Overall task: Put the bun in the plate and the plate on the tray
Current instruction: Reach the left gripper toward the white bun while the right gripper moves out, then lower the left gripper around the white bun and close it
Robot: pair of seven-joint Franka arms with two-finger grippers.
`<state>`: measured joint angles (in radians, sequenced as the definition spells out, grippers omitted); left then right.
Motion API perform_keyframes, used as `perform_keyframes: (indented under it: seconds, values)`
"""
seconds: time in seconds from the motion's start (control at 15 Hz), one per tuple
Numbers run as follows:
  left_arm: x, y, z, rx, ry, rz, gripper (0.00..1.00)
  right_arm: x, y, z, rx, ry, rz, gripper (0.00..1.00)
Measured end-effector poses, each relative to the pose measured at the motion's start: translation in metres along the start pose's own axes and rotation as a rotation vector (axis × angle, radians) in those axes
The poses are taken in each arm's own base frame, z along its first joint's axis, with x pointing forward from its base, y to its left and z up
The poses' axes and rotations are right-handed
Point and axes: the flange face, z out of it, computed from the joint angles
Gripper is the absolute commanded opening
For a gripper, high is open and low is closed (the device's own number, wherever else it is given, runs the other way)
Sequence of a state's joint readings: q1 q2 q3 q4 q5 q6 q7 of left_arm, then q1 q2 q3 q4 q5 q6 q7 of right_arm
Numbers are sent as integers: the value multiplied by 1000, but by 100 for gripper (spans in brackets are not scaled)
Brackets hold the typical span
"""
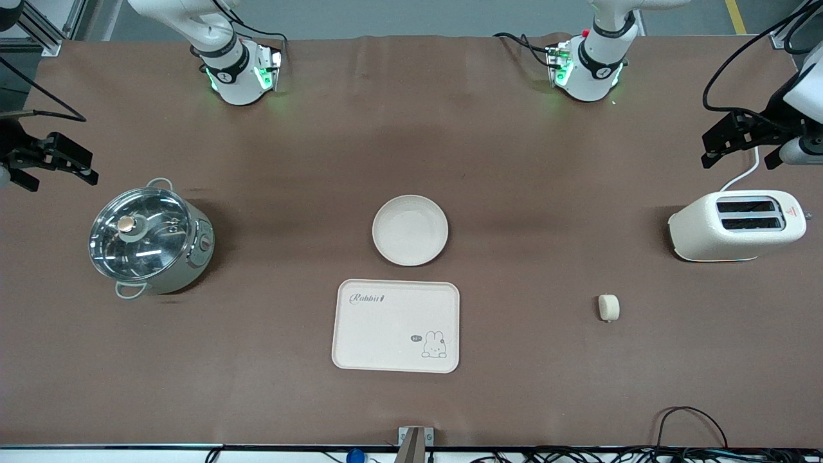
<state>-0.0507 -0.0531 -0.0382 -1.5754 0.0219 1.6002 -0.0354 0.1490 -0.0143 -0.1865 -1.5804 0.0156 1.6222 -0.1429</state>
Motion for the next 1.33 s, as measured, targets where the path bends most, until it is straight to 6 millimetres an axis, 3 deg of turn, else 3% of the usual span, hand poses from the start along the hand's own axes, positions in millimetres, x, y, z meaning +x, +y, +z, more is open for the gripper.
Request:
perform_keyframes:
  seconds: [0.4,0.53,0.6,0.73,1.0,1.13,1.33]
  values:
    - [2,-2,4,0,-8,8,100,0,-1,0,0,0,-1,100]
    - [6,1,20,0,-43,16,100,1,-2,3,0,-6,-4,100]
    - [14,3,38,0,-69,19,100,3,-3,8,0,-15,-5,100]
    - [43,4,91,0,-84,21,100,12,-5,25,-1,-43,-8,100]
    - [109,-2,244,-9,-39,10,100,38,-16,73,-1,-79,-26,100]
    - [127,-3,316,-15,-4,6,100,50,-36,99,7,-103,-54,100]
    - [135,-5,388,-21,27,0,100,62,-69,135,25,-148,-96,100]
